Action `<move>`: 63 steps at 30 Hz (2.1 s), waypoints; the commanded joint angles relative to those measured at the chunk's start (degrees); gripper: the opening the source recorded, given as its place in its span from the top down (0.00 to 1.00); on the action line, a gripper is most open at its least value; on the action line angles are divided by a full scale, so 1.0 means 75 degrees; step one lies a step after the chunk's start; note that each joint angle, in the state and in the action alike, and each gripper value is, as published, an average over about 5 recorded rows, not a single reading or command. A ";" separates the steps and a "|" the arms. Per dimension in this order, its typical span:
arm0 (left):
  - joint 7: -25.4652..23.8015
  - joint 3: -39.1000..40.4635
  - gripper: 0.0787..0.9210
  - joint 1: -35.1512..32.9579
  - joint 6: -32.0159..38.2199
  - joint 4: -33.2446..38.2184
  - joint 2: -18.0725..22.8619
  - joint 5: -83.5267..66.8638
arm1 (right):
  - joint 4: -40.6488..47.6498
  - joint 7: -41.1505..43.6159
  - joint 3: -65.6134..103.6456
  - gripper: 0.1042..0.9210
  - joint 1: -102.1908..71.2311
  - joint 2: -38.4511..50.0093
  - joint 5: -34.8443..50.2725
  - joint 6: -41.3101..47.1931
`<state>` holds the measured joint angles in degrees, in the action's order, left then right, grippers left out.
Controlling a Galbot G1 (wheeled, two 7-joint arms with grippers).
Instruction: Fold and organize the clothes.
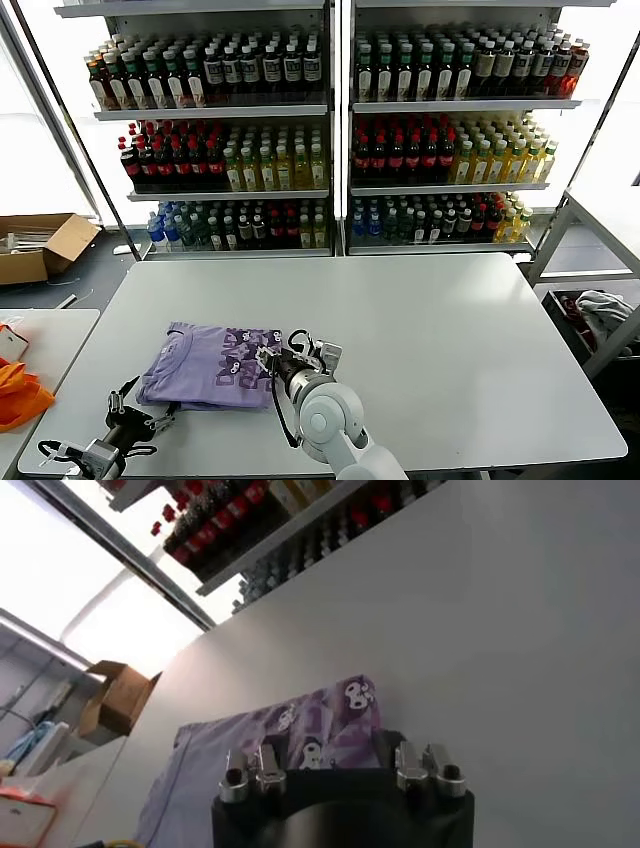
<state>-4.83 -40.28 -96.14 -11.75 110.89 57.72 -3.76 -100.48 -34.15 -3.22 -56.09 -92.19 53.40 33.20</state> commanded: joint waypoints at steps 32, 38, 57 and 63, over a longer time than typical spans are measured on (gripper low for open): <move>0.0111 0.0265 0.12 0.0312 0.0103 -0.0282 0.0168 0.0548 | -0.0020 -0.0306 -0.0235 0.62 -0.0080 0.0237 0.0294 0.0013; 0.0107 0.0270 0.12 0.0293 0.0088 -0.0274 0.0210 0.0567 | 0.0109 -0.0331 -0.0312 0.41 -0.0059 0.0207 0.0315 0.0008; 0.0121 0.0310 0.12 0.0337 0.0045 -0.0281 0.0298 0.0603 | -0.0046 -0.0309 -0.0399 0.62 -0.0090 0.0297 0.0147 0.0014; 0.0206 0.0259 0.12 0.0467 0.0057 -0.0396 0.0295 0.0557 | -0.0306 -0.0323 -0.0544 0.83 -0.0016 0.0759 0.0260 0.0047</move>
<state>-3.76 -38.04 -93.22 -11.22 108.63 60.00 0.59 -101.41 -36.54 -6.58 -56.56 -89.35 54.95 33.56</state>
